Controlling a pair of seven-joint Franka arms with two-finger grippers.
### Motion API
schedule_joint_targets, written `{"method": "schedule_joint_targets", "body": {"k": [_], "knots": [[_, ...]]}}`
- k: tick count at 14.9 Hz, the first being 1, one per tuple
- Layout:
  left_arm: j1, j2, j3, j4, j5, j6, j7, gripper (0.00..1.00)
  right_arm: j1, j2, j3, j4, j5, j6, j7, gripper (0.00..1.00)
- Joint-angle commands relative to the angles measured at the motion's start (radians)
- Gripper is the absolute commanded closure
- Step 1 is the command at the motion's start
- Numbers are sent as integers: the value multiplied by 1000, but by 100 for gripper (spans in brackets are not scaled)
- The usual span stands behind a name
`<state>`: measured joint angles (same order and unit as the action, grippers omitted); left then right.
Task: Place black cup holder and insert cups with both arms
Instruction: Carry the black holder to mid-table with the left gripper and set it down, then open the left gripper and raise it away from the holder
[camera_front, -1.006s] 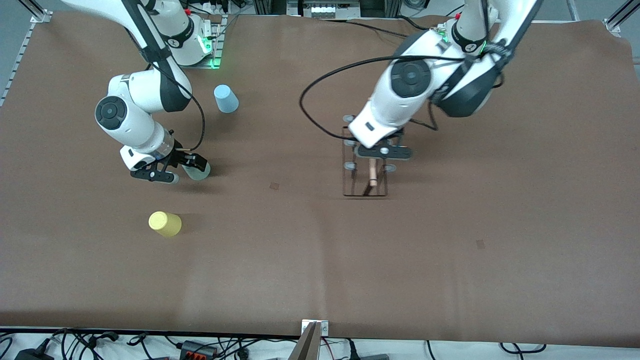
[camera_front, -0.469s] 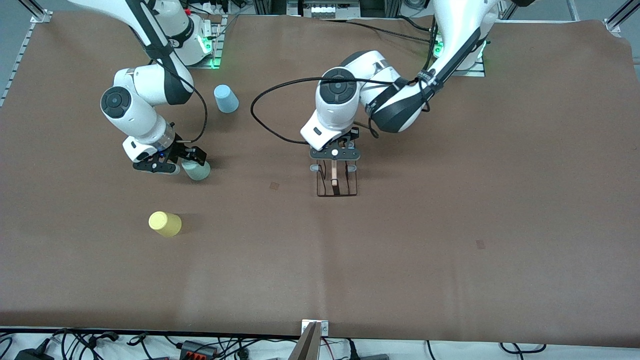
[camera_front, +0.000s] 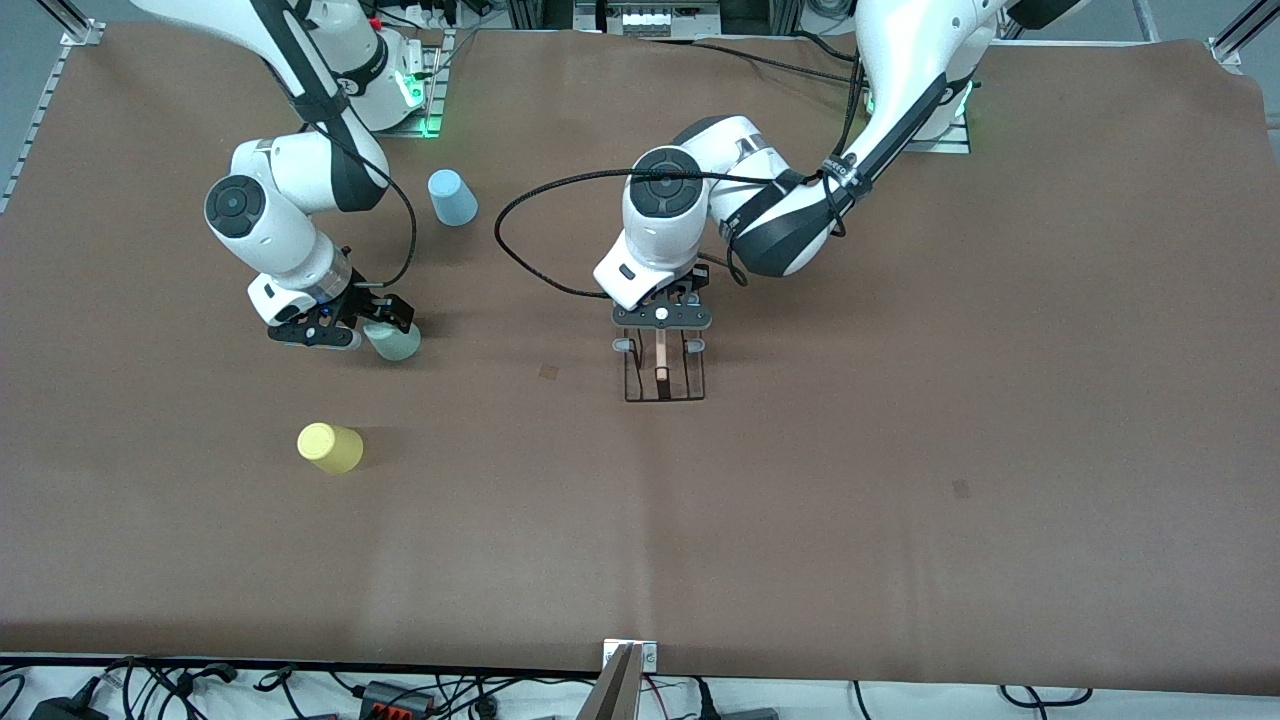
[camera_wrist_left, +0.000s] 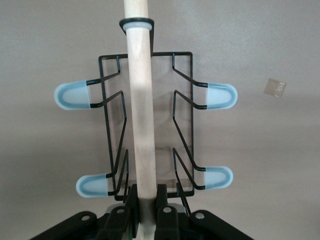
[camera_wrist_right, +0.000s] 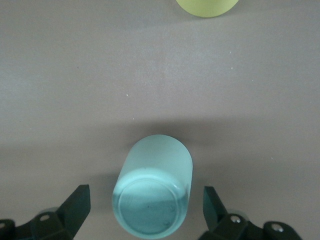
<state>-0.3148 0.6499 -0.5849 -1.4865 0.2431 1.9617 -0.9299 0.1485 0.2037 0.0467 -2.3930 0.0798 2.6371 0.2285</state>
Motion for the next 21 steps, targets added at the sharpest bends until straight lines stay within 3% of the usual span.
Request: {"method": "schedule_joint_targets", "body": {"k": [1,2,7,9,12,16,19,21], "knots": [[-13,1,3,32,47,-17,-7,18,2,13,-2,-15,-5,43,-18,0],[-13,-1,2,32,103,-18,-7,0,3,14,-1,-15,-5,43,-18,0],[-6,-27,-9,28,147,-37,-3,0,3,22,-1,-15,-5,43,-18,0],[8,-77,-12,32,140,-104,38,0,3,22,-1,-15,-5,43,-18,0],[72,-195,-23,35,105,-255,147,0,3,22,-1,-15,-5,38,-18,30],[232,-306,-24,74,30,-414,368,0,3,20,-1,-14,-5,34,-20,63],[370,-331,-26,127,36,-518,469,0,3,11,-2,-9,-5,30,-38,78],[457,-331,-26,166,27,-569,616,0,3,-4,-2,-3,-5,27,-60,82]]}}
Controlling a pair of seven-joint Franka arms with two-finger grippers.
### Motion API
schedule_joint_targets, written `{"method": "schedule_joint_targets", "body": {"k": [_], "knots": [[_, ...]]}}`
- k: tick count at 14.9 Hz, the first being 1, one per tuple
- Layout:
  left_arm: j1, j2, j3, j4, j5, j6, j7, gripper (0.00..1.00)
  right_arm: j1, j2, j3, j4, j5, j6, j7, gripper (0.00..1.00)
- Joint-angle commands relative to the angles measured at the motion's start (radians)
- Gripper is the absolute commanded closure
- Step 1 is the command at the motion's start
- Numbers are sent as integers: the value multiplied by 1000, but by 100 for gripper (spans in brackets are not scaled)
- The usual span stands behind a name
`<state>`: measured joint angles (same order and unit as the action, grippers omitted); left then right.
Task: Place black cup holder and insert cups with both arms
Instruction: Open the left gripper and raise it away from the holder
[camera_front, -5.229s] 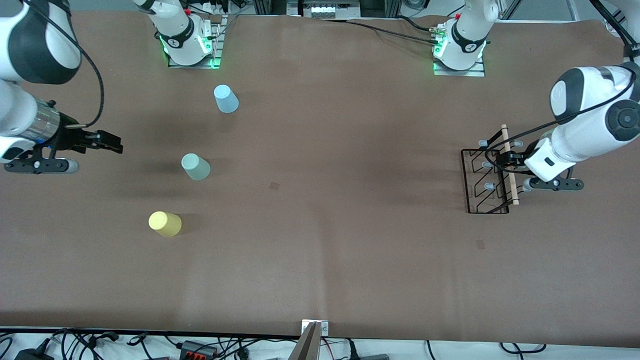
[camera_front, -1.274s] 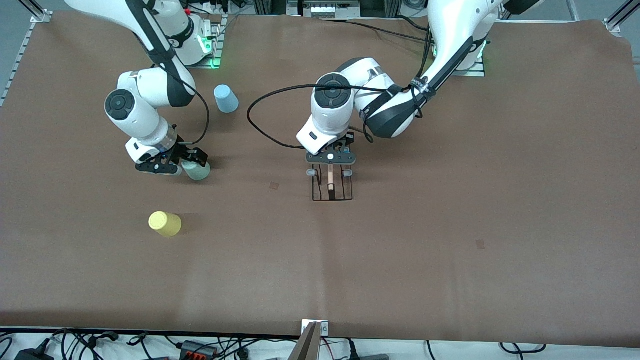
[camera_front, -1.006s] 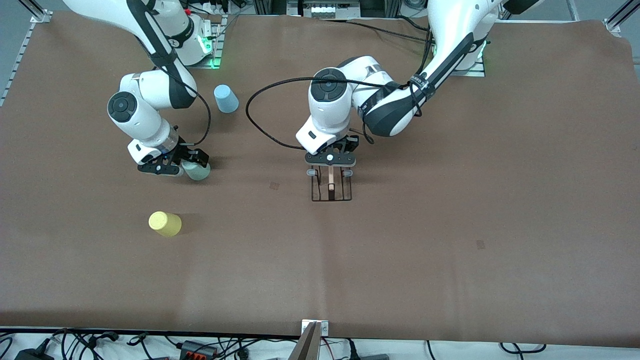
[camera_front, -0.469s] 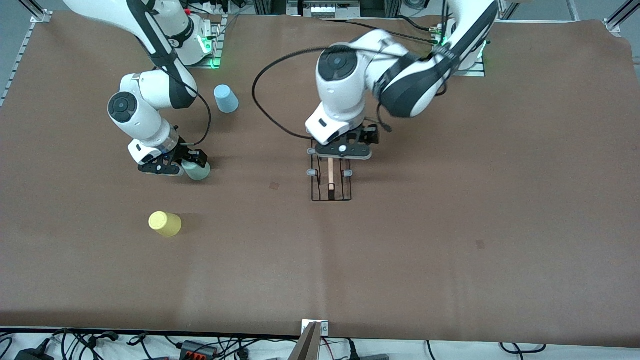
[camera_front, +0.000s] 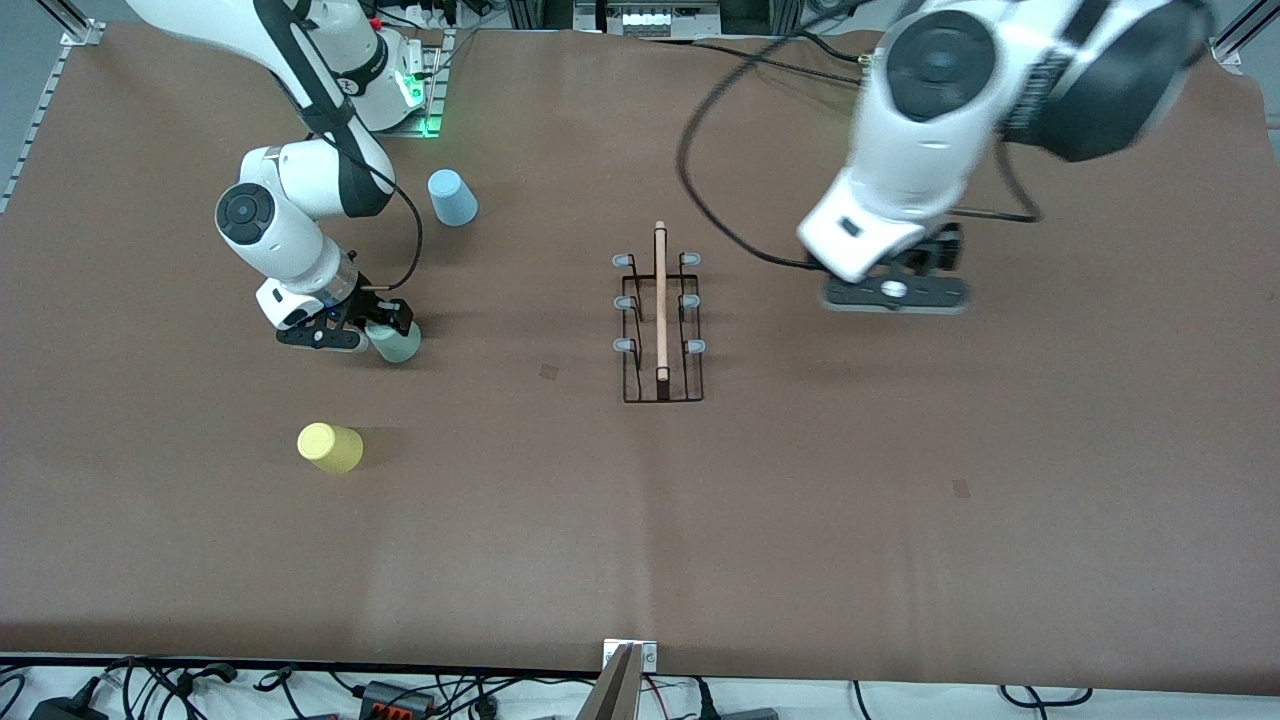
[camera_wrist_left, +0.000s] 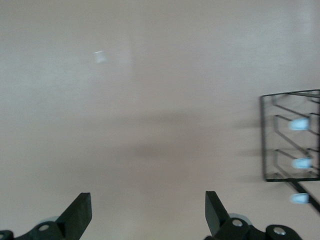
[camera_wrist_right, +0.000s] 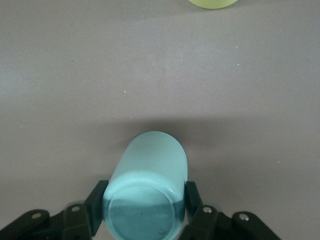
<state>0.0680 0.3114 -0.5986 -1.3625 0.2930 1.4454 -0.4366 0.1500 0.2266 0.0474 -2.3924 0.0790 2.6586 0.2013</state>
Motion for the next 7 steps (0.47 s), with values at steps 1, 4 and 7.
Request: {"method": "schedule_joint_targets", "body": {"k": [1,4,7], "knots": [[125,8,-13,46,-25,-56,215,0,2,-47,-3,4,-4,-21,-33,82],[275,-15,-6,45,-128,-63,349,0,6,-93,-1,56,-4,-135,-22,83],[200,-176,168,-77,-215,-48,410,0,34,-144,14,65,-2,-166,47,84]]}}
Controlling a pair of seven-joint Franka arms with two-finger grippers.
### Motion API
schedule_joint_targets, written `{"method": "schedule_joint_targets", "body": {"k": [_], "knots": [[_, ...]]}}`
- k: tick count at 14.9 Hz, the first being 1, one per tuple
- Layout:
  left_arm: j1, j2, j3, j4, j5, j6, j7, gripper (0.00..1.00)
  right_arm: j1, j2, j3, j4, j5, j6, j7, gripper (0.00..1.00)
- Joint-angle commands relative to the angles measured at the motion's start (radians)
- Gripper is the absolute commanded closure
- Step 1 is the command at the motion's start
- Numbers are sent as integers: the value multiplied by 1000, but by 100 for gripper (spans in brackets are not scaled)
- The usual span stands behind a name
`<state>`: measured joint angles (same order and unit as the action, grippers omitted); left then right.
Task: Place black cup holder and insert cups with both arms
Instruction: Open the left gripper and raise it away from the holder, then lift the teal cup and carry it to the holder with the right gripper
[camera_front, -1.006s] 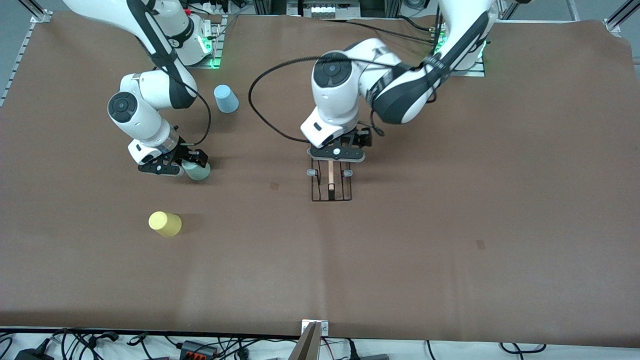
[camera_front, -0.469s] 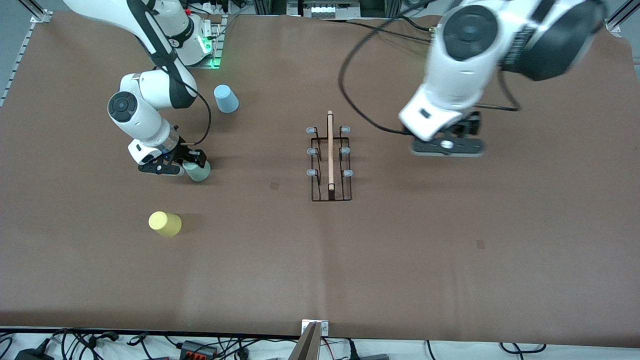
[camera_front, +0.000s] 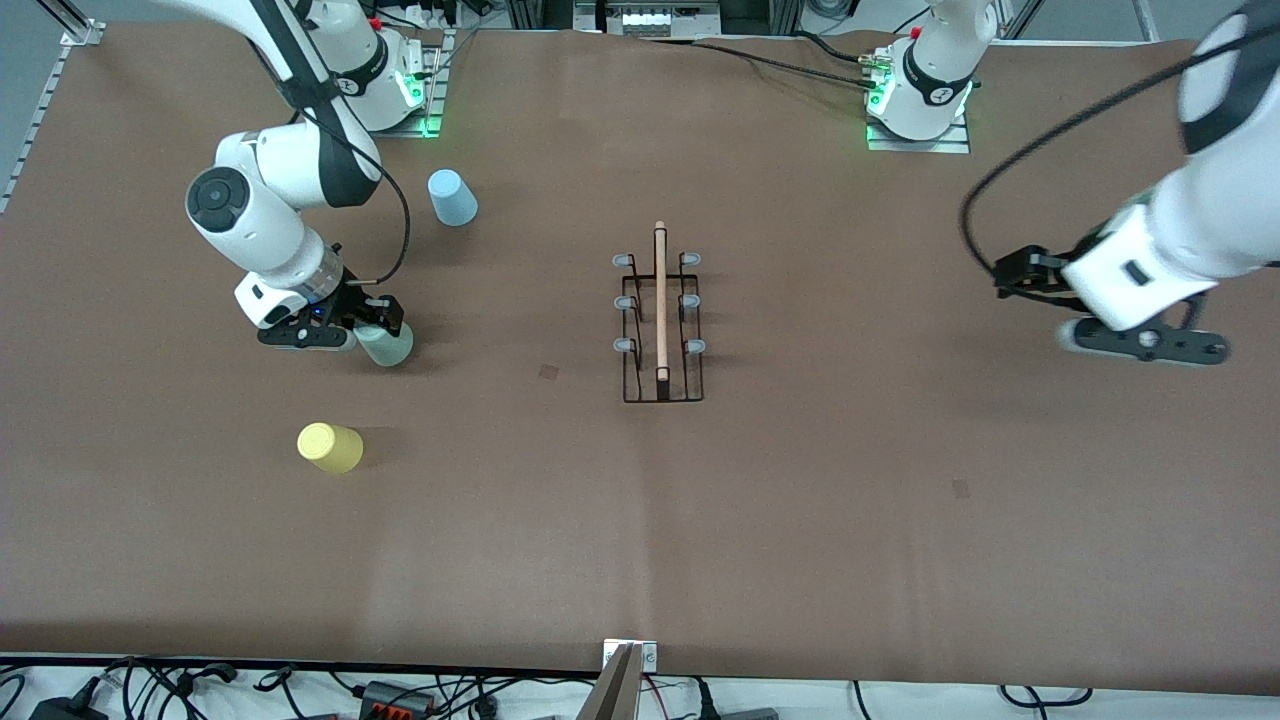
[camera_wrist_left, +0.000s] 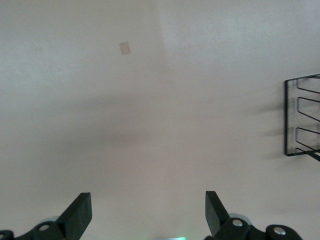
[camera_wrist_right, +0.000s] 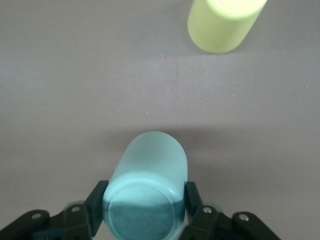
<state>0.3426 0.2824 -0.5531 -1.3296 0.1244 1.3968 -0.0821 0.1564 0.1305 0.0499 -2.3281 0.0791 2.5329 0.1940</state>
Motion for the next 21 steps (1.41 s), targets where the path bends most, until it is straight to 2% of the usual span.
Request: {"method": "schedule_joint_targets", "body": {"k": [1,4,7,8,9,12,15,17,21], "knots": [[-133,-211,213,-179,-58,17,111,0,35,-57,25,15,-2,-65,108,84],[-282,-319,439,-311,-95,111,197,0,38,-80,100,90,-2,-182,269,85],[-346,-406,537,-465,-107,281,182,0,44,-78,224,195,-1,-305,520,85],[-355,-423,557,-508,-159,339,180,0,55,-74,264,223,2,-313,613,85],[-355,-428,559,-516,-202,340,182,0,69,-69,292,243,4,-313,701,85],[-350,-427,545,-497,-168,320,189,0,153,-28,338,314,10,-313,931,85],[-355,-373,529,-403,-146,245,231,0,267,23,338,386,-8,-313,1117,85],[-344,-339,530,-361,-129,235,236,0,311,60,338,423,-57,-313,1206,85],[-343,-258,535,-264,-131,234,234,0,342,142,340,460,-151,-310,1266,85]]}}
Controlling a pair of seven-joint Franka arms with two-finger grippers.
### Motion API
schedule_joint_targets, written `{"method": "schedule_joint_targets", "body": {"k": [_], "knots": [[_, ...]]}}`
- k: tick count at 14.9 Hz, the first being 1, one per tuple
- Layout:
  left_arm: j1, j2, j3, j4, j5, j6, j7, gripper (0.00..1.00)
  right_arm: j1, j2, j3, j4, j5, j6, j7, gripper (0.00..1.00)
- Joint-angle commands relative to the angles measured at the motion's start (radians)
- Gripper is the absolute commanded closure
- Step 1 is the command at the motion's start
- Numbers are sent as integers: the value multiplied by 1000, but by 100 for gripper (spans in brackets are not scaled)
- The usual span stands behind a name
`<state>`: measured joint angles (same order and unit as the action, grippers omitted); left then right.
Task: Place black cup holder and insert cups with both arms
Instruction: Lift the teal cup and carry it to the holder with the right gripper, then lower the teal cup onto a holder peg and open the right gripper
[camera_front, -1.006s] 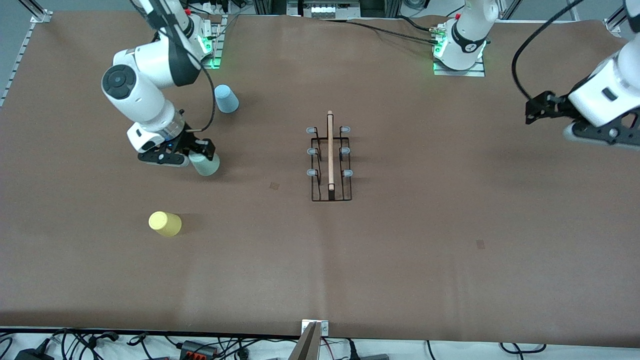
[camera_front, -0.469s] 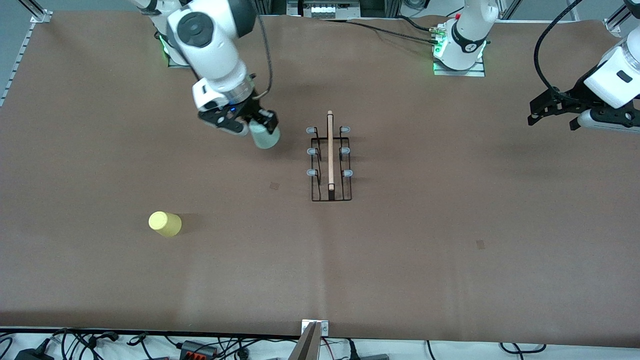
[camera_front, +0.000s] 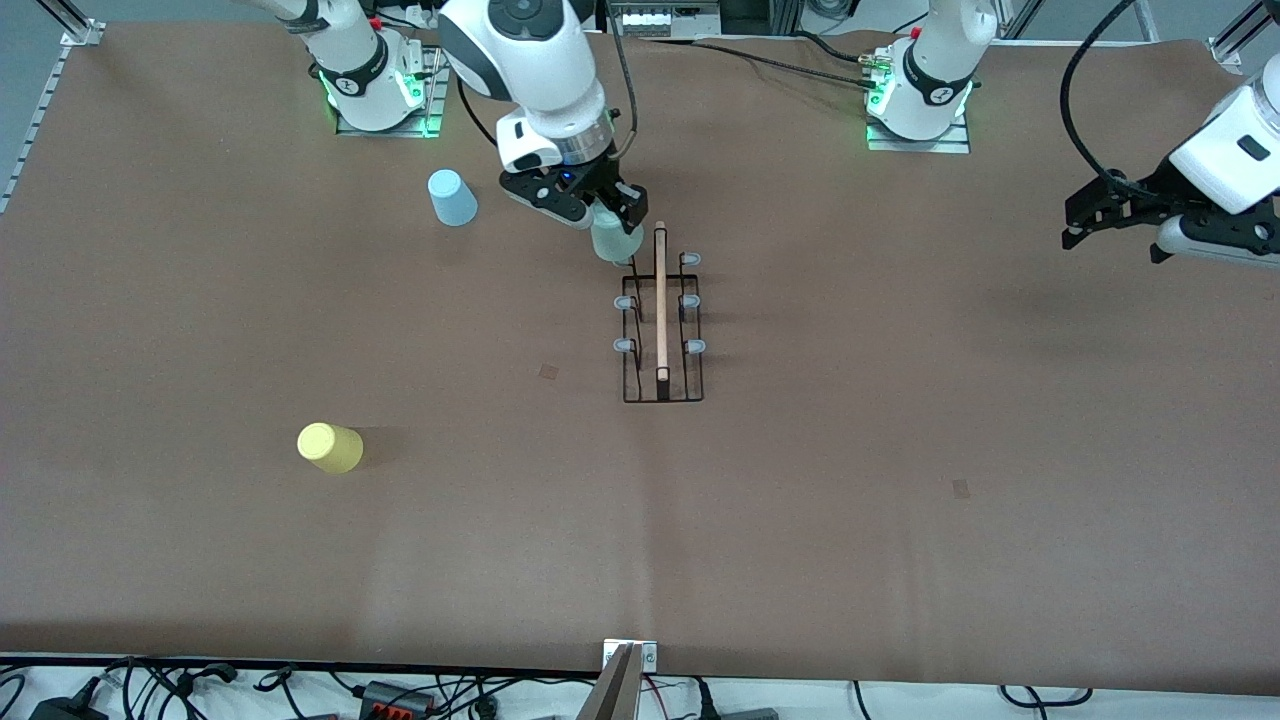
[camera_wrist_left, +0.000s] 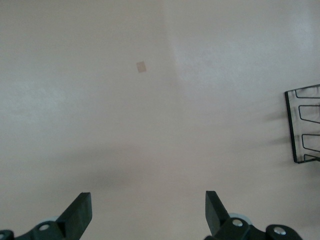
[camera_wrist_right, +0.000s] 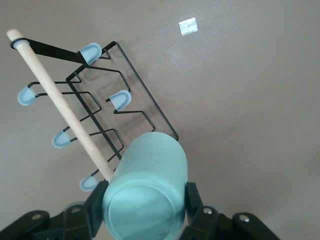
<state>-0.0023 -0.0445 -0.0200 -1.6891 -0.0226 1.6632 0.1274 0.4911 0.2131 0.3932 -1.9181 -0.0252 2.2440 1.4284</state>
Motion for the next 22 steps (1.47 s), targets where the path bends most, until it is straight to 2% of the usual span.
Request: {"method": "schedule_joint_targets", "body": {"k": [1,10,11,12,13,14,18,22], "knots": [[2,74,2,97,16,-31,25,0,9,66,-4,48,-54,-20,29,85],[2,74,2,97,16,-48,28,0,9,104,-4,47,-50,23,23,82],[2,74,2,98,16,-48,28,0,9,107,-4,47,-50,25,21,78],[2,74,2,98,16,-46,28,0,9,112,-4,47,-50,31,21,54],[2,74,2,98,15,-46,29,0,9,117,-4,47,-50,42,24,19],[2,74,2,98,12,-46,29,0,7,117,-4,47,-50,46,21,0],[4,74,2,98,9,-46,29,0,-5,101,-5,60,-56,39,4,0],[4,74,2,98,9,-46,29,0,-146,42,-5,76,-41,-15,-182,0]]}}
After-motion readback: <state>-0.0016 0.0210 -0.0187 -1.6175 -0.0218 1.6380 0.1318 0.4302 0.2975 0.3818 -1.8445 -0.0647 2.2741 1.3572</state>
